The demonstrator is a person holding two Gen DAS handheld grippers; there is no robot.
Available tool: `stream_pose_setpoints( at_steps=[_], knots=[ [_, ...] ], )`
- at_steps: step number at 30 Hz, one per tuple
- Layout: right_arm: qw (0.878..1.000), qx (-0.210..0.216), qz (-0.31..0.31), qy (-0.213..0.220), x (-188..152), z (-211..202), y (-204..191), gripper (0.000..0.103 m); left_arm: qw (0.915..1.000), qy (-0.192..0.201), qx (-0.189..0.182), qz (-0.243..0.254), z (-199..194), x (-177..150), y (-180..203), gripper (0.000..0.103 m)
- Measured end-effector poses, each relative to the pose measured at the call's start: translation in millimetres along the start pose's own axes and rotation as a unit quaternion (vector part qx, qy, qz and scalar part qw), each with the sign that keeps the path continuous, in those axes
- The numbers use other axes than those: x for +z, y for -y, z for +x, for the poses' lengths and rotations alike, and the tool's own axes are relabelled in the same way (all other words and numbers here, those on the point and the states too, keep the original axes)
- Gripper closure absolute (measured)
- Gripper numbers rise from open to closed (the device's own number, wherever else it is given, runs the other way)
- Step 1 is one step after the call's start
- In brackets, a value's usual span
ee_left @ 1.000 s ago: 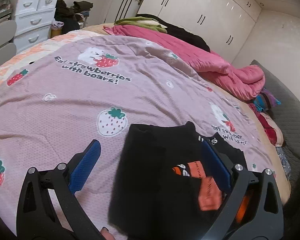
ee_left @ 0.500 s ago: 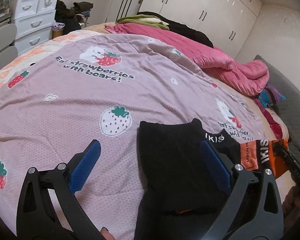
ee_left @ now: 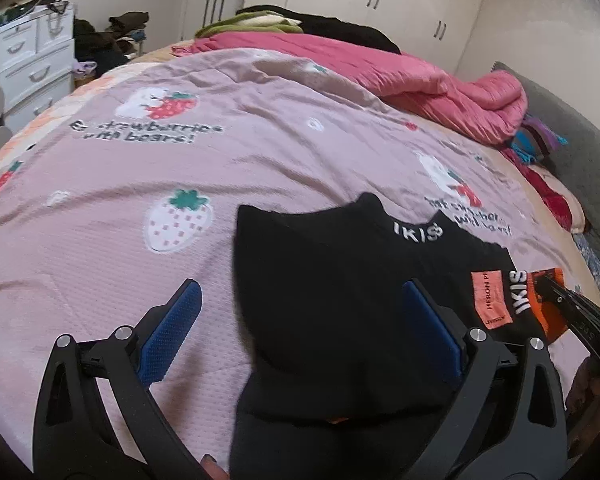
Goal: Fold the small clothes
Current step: 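Lower the orange cuff onto the shirt body and open the right gripper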
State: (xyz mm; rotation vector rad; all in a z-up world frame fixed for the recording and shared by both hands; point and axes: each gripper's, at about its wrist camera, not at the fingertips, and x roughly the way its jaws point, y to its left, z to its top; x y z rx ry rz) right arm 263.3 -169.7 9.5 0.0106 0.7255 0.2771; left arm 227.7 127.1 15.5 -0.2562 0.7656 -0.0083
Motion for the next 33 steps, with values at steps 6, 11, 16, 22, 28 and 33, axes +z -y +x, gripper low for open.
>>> stream_pose_setpoints(
  at_steps=[6, 11, 16, 22, 28, 33],
  knots=[
    [1.0, -0.004, 0.009, -0.009, -4.6, 2.9, 2.5, 0.092, 0.9997, -0.006, -0.007, 0.024, 4.8, -6.1, 16.3, 0.01],
    [1.0, -0.012, 0.009, -0.014, -4.4, 5.2, 2.6, 0.091, 0.9988, -0.011, -0.012, 0.045, 8.9, -10.5, 28.2, 0.014],
    [0.999, -0.035, 0.01, -0.019, -5.1, 5.4, 2.4, 0.086, 0.998, -0.021, -0.018, 0.056, 13.7, -13.9, 37.3, 0.014],
    [1.0, -0.02, 0.018, -0.012, -7.2, -4.7, 2.0, 0.082, 0.9971, -0.026, -0.023, 0.067, 15.4, -16.9, 44.3, 0.015],
    [1.0, 0.008, 0.001, -0.024, -11.9, -4.9, -13.9, 0.082, 0.9951, -0.042, -0.034, 0.082, 20.5, -21.5, 51.3, 0.025],
    [0.999, 0.037, -0.008, -0.039, -17.3, -1.5, -27.8, 0.081, 0.9923, -0.063, -0.05, 0.095, 26.2, -27.4, 56.6, 0.045]
  ],
)
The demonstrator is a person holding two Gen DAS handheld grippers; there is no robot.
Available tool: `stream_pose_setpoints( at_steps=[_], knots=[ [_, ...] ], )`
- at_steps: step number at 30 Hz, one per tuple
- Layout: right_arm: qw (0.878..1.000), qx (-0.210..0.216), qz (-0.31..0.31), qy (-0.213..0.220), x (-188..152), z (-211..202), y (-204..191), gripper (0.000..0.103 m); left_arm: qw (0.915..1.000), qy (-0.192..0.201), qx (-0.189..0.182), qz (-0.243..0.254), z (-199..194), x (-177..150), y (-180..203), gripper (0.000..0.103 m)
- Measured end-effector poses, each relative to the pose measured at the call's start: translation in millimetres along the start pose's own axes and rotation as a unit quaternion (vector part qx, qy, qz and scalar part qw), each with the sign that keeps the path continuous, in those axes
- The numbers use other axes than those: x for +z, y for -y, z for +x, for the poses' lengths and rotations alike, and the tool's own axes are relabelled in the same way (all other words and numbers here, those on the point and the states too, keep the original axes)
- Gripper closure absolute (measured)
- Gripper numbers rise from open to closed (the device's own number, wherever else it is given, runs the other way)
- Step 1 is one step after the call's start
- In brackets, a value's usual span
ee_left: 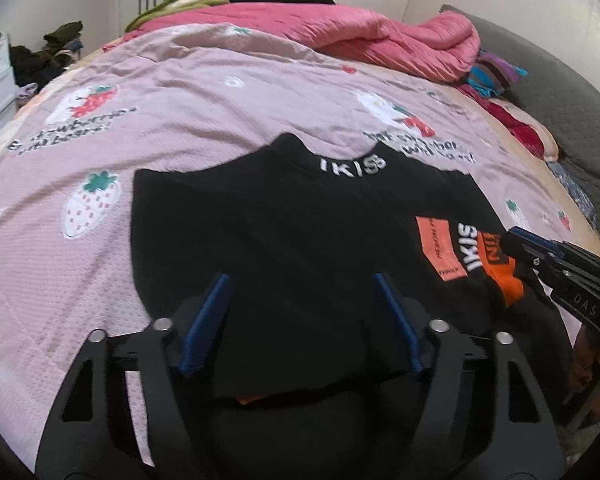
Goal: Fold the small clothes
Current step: 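Lower the orange cuff onto the shirt body and open the right gripper, then move both open grippers to the hem of the black sweatshirt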
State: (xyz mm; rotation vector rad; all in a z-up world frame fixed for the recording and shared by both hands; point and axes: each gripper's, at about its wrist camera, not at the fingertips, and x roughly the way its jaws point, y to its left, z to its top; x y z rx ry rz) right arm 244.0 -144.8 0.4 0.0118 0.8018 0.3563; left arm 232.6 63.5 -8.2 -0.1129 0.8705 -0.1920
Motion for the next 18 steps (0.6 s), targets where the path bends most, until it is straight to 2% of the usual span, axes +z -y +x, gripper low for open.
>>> stream_pose_setpoints(
  at_steps=[2, 7, 10, 16, 18],
  knots=[
    [1.0, 0.006, -0.007, -0.006, -1.4, 2.3, -5.9, 0.081, 0.9999, -0.012, -0.003, 0.003, 4.6, -1.7, 0.2, 0.052],
    [0.999, 0.021, -0.025, -0.02, -5.1, 10.1, -20.6, 0.08, 0.9992, -0.038, 0.007, 0.002, 15.5, -9.5, -4.8, 0.052],
    [0.999, 0.024, -0.029, -0.027, -7.5, 15.7, -24.5, 0.075, 0.9992, -0.04, 0.005, 0.0, 15.5, -11.8, -7.0, 0.052],
    [0.997, -0.018, -0.027, -0.066, -17.5, 37.2, -14.2, 0.073, 0.9991, -0.041, 0.007, 0.006, 15.3, -12.8, -5.9, 0.052],
    [0.997, -0.008, -0.018, -0.069, -22.4, 41.4, -7.2, 0.073, 0.9991, -0.042, 0.004, 0.005, 15.2, -12.6, -6.4, 0.052]
  ],
)
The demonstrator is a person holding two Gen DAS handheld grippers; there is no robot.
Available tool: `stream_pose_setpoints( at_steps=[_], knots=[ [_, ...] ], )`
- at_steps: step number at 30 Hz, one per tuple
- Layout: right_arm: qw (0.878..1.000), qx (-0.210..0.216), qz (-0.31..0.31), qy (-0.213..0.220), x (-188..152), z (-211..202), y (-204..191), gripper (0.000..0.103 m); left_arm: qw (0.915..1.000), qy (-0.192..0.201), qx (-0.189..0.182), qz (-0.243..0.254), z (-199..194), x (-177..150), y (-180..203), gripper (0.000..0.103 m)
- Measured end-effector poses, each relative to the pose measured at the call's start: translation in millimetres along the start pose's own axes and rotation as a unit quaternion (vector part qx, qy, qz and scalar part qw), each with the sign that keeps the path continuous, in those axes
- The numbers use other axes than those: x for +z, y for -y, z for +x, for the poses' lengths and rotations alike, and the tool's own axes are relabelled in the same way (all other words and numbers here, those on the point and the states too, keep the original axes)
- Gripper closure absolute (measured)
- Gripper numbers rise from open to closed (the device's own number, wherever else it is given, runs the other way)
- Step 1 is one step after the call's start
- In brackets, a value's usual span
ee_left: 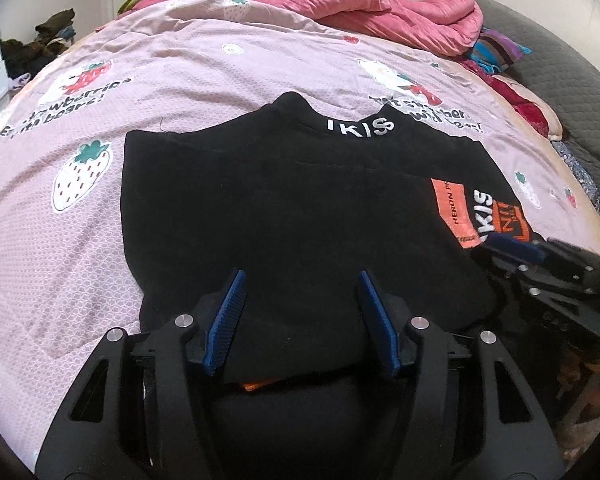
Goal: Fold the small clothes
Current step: 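Move both open grippers to the hem of the black sweatshirt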
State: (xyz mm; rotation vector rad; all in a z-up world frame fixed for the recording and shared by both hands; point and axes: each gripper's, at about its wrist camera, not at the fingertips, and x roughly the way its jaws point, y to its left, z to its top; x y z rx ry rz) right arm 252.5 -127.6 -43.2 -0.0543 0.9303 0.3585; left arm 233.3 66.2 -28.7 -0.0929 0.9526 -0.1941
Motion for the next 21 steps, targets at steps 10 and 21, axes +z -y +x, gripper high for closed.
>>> stream_pose_setpoints(
  at_steps=[10, 21],
  knots=[
    [1.0, 0.009, 0.014, 0.019, -1.1, -10.0, -1.5, 0.06, 1.0, 0.0, 0.001, 0.001, -1.0, -0.3, 0.9, 0.052],
    [0.999, -0.004, 0.024, 0.038, -8.0, -24.9, 3.7, 0.037, 1.0, 0.007, 0.002, 0.001, -7.2, 0.1, 3.5, 0.051]
  ],
)
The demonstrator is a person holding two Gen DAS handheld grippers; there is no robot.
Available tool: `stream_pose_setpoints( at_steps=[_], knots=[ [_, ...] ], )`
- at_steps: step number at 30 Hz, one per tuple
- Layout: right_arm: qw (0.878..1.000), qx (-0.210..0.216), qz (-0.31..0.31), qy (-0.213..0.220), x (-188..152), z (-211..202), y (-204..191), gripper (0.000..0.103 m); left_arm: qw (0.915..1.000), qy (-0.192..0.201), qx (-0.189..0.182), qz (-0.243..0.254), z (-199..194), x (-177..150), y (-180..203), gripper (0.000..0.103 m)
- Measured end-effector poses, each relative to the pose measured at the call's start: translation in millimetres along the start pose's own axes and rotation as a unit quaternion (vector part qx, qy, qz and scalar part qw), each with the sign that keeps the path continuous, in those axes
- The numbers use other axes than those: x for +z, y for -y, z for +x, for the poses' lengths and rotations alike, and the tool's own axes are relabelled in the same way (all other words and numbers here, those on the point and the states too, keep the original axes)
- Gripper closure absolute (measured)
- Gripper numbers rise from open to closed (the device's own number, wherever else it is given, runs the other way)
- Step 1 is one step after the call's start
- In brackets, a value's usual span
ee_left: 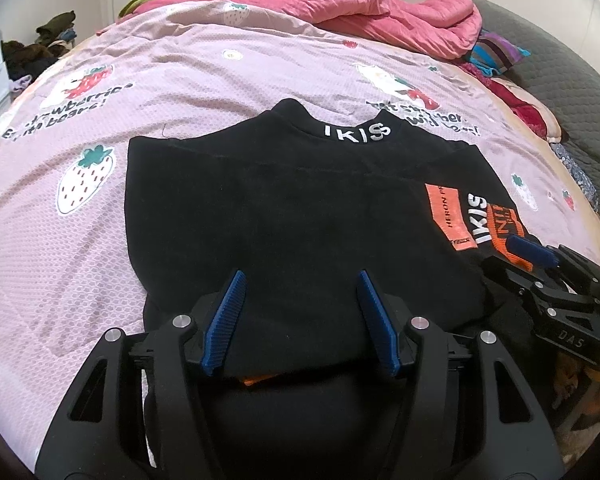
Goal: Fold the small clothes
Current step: 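Move both open grippers to the hem of the black sweatshirt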
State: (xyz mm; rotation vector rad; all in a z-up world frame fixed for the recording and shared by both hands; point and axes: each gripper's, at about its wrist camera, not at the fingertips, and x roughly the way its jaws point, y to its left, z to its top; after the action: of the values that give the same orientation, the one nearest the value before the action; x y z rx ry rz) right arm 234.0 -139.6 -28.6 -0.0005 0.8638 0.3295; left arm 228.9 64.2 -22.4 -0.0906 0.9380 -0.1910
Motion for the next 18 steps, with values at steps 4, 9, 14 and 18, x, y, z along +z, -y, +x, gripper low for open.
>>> stream_pose_setpoints(
  at_steps=[4, 9, 14, 18],
  knots=[
    [1.0, 0.003, 0.007, 0.005, -1.1, -4.6, 2.1, 0.028, 1.0, 0.004, -0.001, 0.001, -3.5, 0.5, 1.6, 0.05],
    [1.0, 0.0, 0.011, 0.013, -0.9, -10.4, 3.1, 0.014, 1.0, 0.008, -0.002, -0.002, -7.6, 1.4, 0.5, 0.039],
    [1.0, -0.007, 0.012, 0.025, -1.1, -16.3, 3.2, 0.006, 0.9998, 0.018, -0.002, -0.005, -14.3, 3.1, 0.3, 0.029],
    [0.999, -0.013, 0.015, 0.03, -1.6, -19.3, 3.4, 0.005, 0.9996, 0.027, 0.001, -0.012, -21.2, 4.0, -1.6, 0.014]
  ],
)
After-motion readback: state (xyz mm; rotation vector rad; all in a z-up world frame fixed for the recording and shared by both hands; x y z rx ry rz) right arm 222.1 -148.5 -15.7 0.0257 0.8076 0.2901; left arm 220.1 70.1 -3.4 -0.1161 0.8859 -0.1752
